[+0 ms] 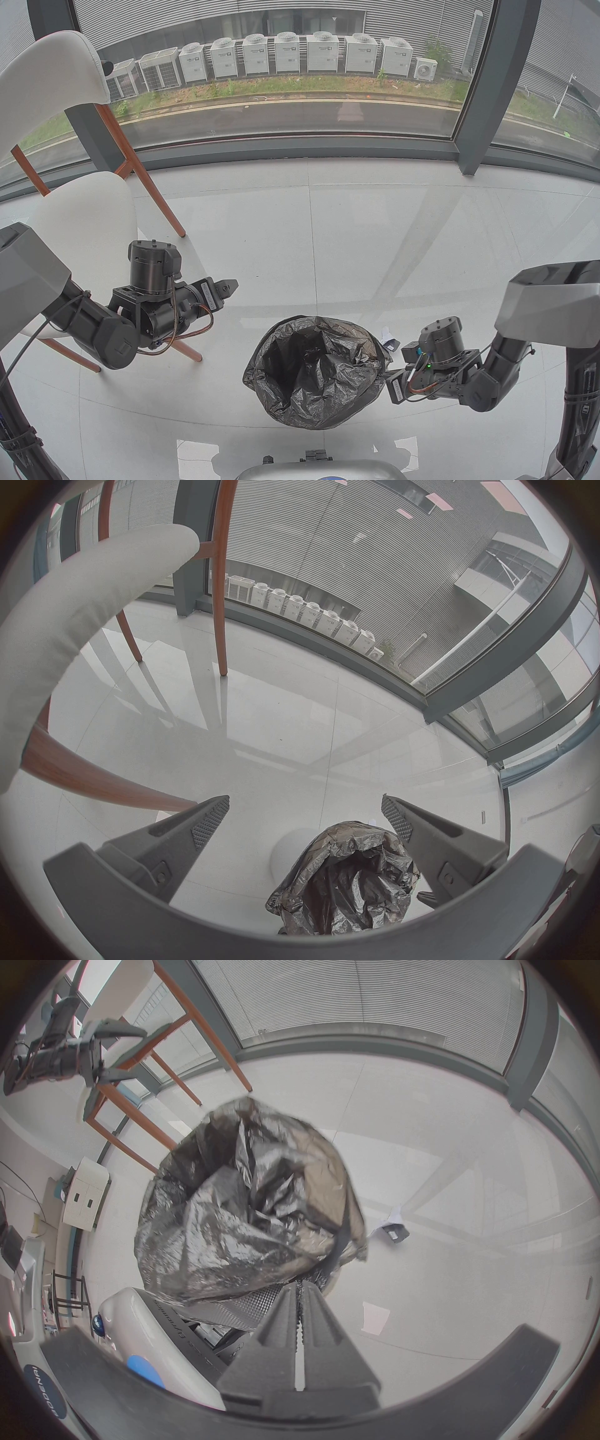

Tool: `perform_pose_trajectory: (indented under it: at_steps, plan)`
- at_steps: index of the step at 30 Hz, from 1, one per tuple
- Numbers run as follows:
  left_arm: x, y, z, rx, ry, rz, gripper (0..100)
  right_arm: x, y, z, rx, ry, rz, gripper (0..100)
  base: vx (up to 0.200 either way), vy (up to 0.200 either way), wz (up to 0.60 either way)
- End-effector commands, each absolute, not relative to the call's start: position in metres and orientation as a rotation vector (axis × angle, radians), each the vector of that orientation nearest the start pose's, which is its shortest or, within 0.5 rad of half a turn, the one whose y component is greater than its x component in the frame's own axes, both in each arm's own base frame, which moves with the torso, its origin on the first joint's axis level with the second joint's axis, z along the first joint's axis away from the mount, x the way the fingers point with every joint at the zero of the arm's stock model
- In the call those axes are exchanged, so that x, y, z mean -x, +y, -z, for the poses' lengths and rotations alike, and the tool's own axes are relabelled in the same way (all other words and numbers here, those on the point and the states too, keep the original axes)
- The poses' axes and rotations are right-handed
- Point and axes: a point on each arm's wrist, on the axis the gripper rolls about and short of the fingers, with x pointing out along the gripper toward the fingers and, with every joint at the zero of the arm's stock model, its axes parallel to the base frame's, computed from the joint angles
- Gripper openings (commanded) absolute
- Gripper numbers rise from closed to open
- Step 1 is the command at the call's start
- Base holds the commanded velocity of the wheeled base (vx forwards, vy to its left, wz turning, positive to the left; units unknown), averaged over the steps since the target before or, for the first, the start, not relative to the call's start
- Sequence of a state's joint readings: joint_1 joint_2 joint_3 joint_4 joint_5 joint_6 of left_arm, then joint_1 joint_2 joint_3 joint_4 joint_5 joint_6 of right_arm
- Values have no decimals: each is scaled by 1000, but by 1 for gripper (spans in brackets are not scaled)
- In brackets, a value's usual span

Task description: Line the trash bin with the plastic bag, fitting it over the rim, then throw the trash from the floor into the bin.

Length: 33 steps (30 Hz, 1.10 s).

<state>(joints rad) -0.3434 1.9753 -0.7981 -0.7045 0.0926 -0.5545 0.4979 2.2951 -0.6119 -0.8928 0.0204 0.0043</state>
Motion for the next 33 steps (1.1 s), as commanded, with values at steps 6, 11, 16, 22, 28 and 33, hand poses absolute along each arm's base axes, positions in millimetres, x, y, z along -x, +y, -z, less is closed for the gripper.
perform_pose_trajectory:
  at_steps: [6,11,16,22,28,33]
  plan:
    - [-285,-112,-120,438,493,157,100,-230,103,-47,130,666,-417,0,0,0,0]
    - [-261,-104,-144,454,432,184,100,-208,84,-68,104,606,-387,0,0,0,0]
    - [-230,-91,-169,476,346,209,100,-194,71,-95,49,482,-362,100,0,0,0]
    - [-201,-80,-202,583,224,276,100,-173,55,-131,-222,339,-273,100,0,0,0]
    - [-196,-64,-242,944,108,283,100,-165,45,-139,-404,269,-76,100,0,0,0]
    - [-201,-56,-242,1028,98,235,100,-152,28,-137,-478,235,38,100,0,0,0]
